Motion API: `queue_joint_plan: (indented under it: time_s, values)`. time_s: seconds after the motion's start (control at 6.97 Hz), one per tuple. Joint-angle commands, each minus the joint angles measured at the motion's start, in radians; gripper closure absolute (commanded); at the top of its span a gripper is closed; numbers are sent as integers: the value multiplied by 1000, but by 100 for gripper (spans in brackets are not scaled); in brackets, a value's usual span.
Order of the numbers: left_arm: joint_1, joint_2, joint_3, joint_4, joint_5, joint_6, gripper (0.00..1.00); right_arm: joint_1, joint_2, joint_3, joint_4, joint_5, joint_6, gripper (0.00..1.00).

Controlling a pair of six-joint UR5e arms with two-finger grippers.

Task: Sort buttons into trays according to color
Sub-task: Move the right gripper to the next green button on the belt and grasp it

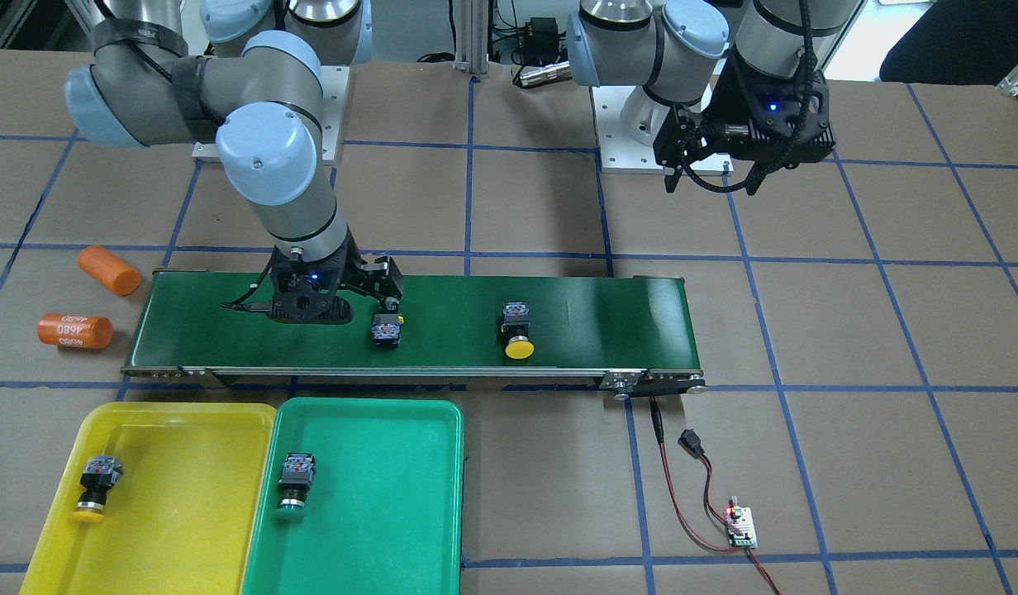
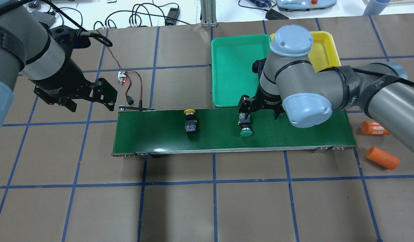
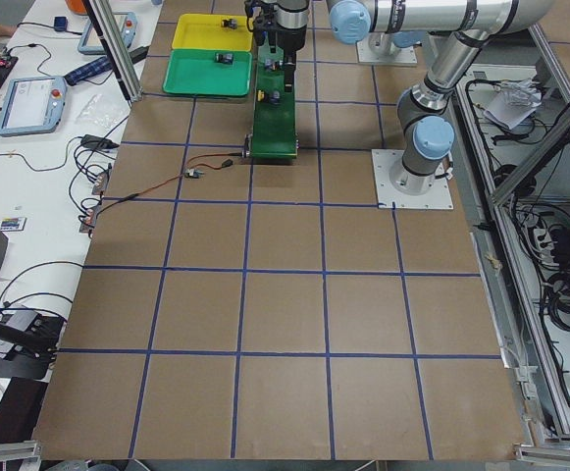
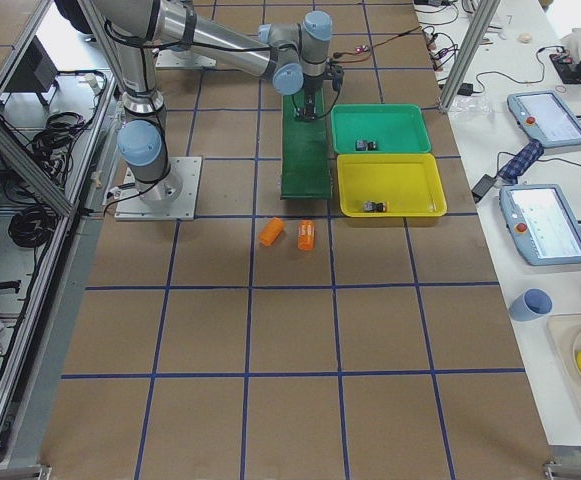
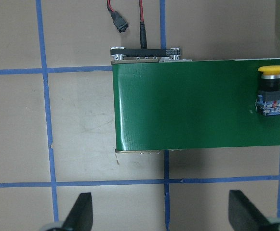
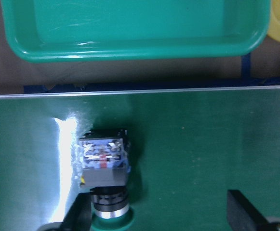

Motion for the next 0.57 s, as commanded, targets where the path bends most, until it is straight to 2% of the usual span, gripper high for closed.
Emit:
queue_joint_plan:
  time_s: [0.0, 0.14, 0.29, 0.43]
  values:
    - [-2, 6, -6, 12, -6, -6, 0, 29, 38, 8, -28, -8, 20, 6]
    - [-2, -5, -5, 17, -9, -6, 0, 29, 52, 33, -30, -8, 17, 18]
    - [-2, 1, -5, 17, -9, -6, 0, 29, 54, 30, -39, -10, 12, 40]
    - [-2, 1, -5, 17, -9, -6, 0, 27, 54, 27, -39, -11, 9, 66]
